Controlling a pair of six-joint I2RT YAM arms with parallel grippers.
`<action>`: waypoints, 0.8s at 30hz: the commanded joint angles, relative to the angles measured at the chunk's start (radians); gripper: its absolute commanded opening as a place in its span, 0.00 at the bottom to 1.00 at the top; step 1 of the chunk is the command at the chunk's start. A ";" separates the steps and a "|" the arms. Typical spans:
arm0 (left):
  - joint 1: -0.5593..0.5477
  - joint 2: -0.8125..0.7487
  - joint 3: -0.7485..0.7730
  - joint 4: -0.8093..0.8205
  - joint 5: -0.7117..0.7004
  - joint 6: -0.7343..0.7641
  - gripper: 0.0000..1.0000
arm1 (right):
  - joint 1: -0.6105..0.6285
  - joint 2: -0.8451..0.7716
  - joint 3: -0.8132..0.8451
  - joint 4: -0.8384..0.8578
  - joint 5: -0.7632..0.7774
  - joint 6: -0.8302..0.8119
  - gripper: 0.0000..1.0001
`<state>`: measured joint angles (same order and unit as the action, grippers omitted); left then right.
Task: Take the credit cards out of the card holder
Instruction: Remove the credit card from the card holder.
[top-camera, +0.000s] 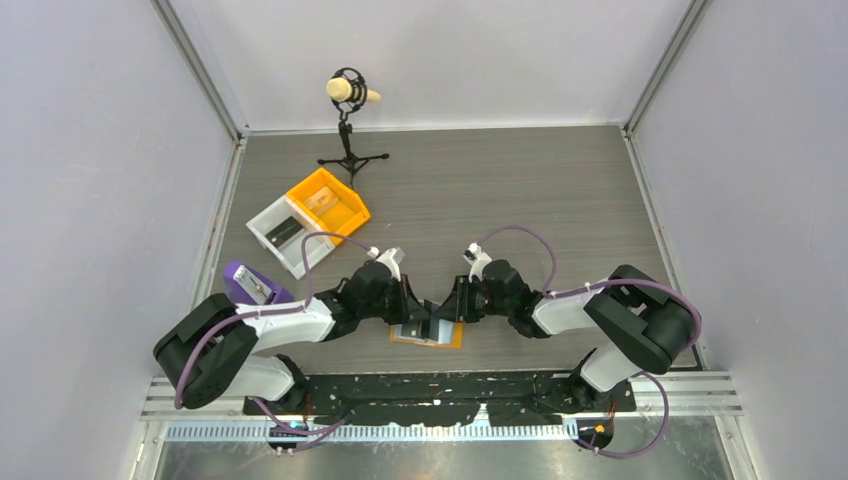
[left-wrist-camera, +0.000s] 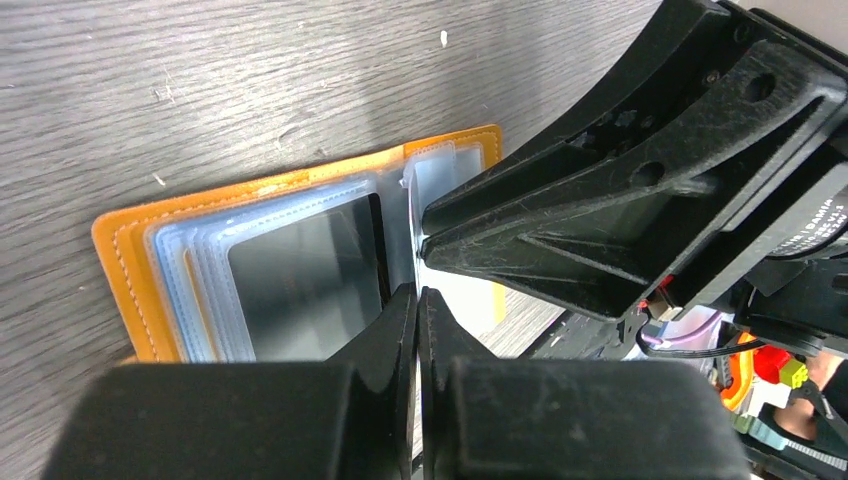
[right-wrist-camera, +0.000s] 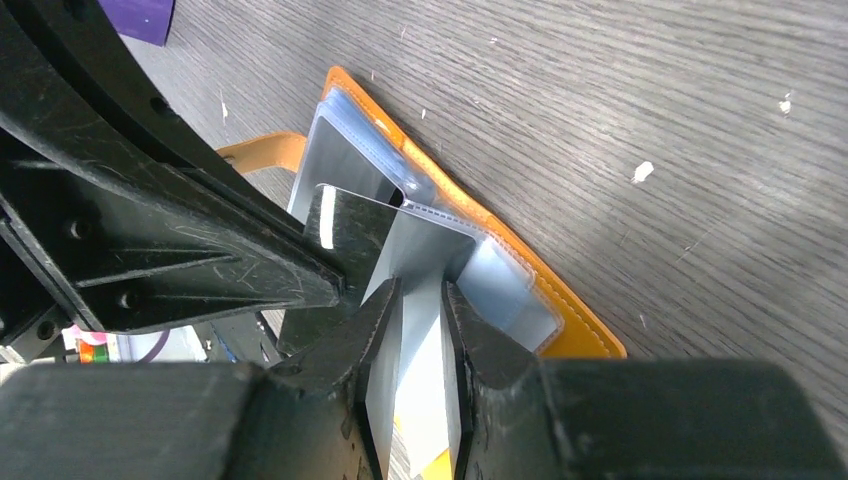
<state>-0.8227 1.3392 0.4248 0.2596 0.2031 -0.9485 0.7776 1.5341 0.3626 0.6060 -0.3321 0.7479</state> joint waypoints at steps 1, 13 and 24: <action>-0.006 -0.079 0.020 -0.010 -0.040 0.011 0.00 | 0.007 0.003 -0.019 -0.052 0.064 -0.019 0.28; -0.004 -0.273 0.020 -0.224 -0.193 0.048 0.00 | 0.001 -0.069 0.016 -0.149 0.088 -0.080 0.28; -0.003 -0.563 0.068 -0.447 -0.266 0.107 0.00 | -0.003 -0.336 0.094 -0.284 0.039 -0.315 0.38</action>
<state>-0.8238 0.8597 0.4271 -0.0635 -0.0158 -0.8719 0.7769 1.3270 0.4076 0.3496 -0.2848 0.5648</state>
